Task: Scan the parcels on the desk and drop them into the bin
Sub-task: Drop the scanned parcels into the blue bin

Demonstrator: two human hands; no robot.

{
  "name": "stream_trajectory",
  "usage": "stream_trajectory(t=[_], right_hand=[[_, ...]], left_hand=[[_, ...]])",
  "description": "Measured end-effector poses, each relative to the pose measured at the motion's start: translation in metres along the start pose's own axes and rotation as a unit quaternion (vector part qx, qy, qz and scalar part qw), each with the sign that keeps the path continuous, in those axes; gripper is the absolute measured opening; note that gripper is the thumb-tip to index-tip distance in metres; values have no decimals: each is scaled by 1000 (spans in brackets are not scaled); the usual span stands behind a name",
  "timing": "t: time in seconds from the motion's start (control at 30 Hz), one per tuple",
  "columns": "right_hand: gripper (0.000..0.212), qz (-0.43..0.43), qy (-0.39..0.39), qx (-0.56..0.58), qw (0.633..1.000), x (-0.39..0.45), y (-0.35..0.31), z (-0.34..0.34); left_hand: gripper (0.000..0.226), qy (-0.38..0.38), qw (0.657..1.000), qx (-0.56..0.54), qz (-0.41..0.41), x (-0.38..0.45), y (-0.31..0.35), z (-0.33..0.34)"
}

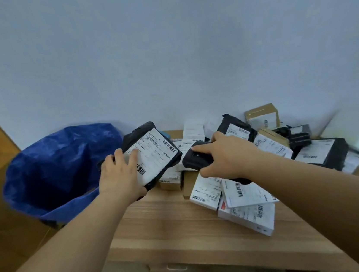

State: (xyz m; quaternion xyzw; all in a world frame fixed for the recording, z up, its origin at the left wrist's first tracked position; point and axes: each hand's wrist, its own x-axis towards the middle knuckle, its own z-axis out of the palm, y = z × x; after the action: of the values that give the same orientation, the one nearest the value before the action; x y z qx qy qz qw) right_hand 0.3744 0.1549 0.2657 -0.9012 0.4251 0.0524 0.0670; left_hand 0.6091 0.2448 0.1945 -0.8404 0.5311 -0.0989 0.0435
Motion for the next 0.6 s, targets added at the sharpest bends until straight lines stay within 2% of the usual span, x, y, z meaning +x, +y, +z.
stream_trajectory(t=[0.37,0.6], right_hand=[[63,-8,-23,-46,999,-16,4,-20],[69,-6,61,77,995,-12,-5,-12]], left_hand=[[109,26,999,18,-9,-9,1,-7],[107,41,996,-34,-66,-20,-7,-10]])
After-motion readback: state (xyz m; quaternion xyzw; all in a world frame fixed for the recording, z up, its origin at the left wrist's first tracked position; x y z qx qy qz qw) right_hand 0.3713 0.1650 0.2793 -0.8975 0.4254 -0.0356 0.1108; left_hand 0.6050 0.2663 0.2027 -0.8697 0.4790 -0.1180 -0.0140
